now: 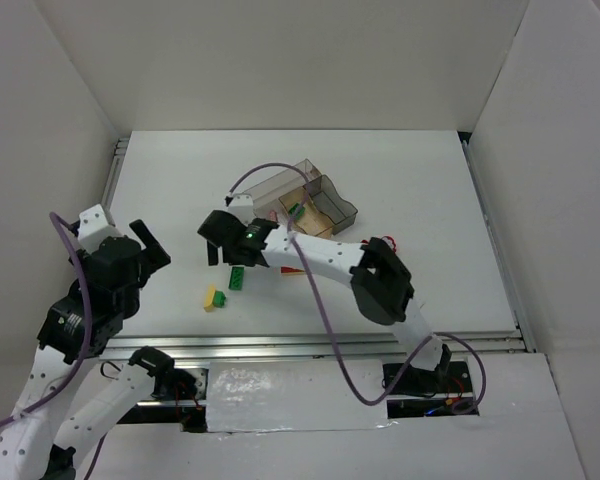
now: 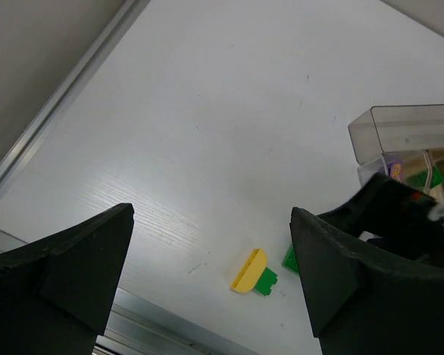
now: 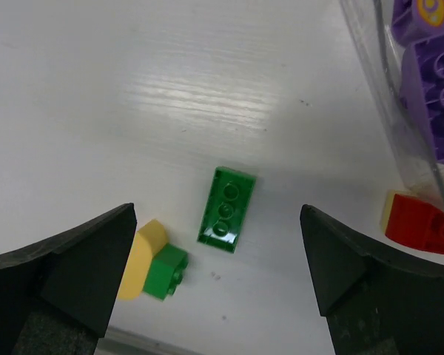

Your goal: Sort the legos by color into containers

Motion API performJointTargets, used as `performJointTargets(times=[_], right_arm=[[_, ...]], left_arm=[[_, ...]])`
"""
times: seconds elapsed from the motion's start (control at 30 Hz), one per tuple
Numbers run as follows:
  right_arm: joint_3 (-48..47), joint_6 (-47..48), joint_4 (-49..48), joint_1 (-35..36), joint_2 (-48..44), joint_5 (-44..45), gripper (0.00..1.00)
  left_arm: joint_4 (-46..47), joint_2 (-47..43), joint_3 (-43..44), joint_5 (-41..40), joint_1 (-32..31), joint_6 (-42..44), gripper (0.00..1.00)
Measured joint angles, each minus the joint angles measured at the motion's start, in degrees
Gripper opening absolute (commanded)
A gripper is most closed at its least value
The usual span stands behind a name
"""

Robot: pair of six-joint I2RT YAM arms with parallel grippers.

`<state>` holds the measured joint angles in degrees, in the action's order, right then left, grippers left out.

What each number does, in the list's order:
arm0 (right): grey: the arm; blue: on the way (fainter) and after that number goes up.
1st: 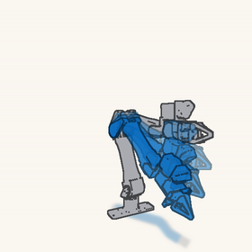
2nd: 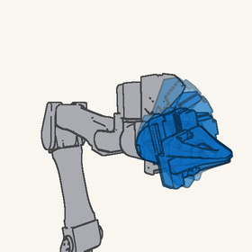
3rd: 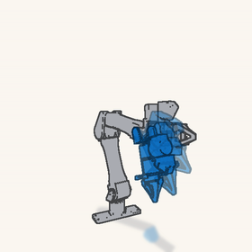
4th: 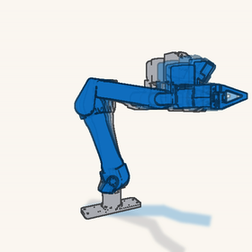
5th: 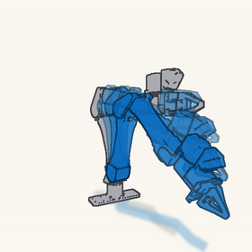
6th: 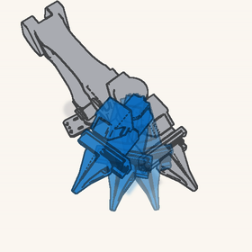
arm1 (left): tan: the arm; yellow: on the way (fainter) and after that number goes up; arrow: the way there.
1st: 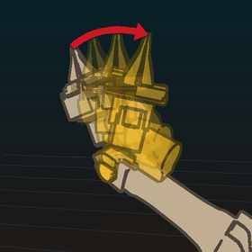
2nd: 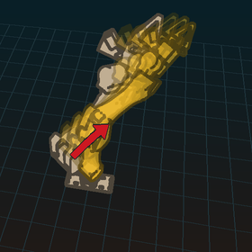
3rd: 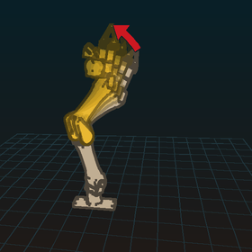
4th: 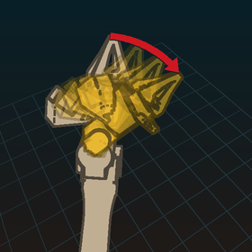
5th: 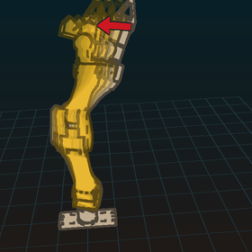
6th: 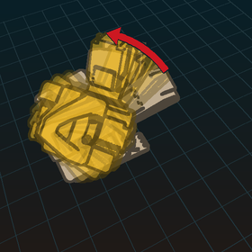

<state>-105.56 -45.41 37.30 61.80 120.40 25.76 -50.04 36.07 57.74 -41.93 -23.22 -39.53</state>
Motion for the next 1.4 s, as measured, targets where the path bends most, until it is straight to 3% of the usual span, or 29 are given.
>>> performJointTargets(times=[0.2, 0.43, 0.53, 0.57, 0.73, 0.8, 1.03, 1.23, 1.4], right_arm=[[-3.2, -3.2, 5.3, -0.1, 11.2, 1.2, 0.91], [-3.9, -3.4, 5.3, -0.4, 12.3, -1.6, 0.83], [-4.1, -3.3, 4.7, -0.4, 12.7, -2.5, 0.67], [-4.1, -3.2, 4.7, -0.4, 12.9, -2.7, 0.66], [-2.2, -2.8, 2.6, -0.4, 12.2, -3.1, 0.83], [0.2, -1.3, 0.8, -0.4, 10.8, -4.0, 0.84], [18.4, 3.0, -3.7, 0.4, -4.7, -5.7, 0.96], [28.2, -4.6, -2.1, 0.9, -21.2, 1.0, 0.96], [29.2, -10.9, 1.0, 0.8, -18.9, 5.1, 0.93]], left_arm=[[0.3, -1.0, 0.0, -0.2, 0.3, 0.2, 0.99], [0.7, -0.9, -0.4, 0.5, 0.7, 0.4, 0.99], [0.8, -0.9, -0.4, 0.8, 0.9, 0.4, 0.99], [0.8, -0.9, -0.5, 0.8, 1.0, 0.5, 1.0], [1.2, -1.0, -0.5, 1.6, 1.1, 0.6, 0.99], [1.7, -1.0, -0.7, 2.0, 1.1, 0.8, 1.0], [2.2, -0.3, -0.9, 3.5, 1.4, 2.2, 0.99], [3.0, -0.1, -1.2, 5.3, 1.8, 3.4, 1.0], [3.3, 0.1, -1.2, 6.2, 1.8, 3.4, 0.99]])
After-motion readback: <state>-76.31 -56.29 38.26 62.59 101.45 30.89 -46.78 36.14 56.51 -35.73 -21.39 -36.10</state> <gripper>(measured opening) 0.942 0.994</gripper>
